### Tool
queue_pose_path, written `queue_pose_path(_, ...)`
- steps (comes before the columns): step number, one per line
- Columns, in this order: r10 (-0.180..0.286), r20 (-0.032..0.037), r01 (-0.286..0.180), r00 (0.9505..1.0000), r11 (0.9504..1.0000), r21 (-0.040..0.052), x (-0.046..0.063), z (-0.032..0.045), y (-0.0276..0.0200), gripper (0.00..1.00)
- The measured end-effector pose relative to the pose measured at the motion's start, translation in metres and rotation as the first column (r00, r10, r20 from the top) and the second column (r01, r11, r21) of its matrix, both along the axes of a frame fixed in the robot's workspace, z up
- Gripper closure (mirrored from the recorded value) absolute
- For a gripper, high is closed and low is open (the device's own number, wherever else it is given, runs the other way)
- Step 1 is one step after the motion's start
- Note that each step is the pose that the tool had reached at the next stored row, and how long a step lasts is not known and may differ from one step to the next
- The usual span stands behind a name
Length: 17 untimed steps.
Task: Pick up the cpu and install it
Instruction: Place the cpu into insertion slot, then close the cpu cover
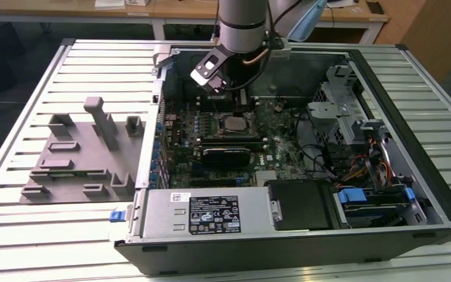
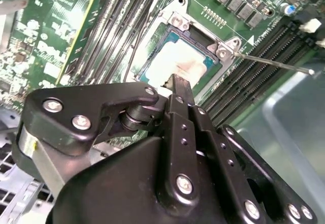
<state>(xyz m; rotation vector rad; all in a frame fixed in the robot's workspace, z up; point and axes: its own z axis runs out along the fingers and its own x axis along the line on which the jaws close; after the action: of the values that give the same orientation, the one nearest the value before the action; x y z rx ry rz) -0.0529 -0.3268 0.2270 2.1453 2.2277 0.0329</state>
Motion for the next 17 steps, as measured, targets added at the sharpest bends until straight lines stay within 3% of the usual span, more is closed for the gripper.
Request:
queue_pose_path(12,0.0,0.003,0.0,1.0,1.0,-0.0027,0.0,0.0281,0.0001,0.89)
queue_pose_path(17,0.0,0.0036,0.0,1.0,1.0,-0.004,0.0,0.0307,0.0001,0.89)
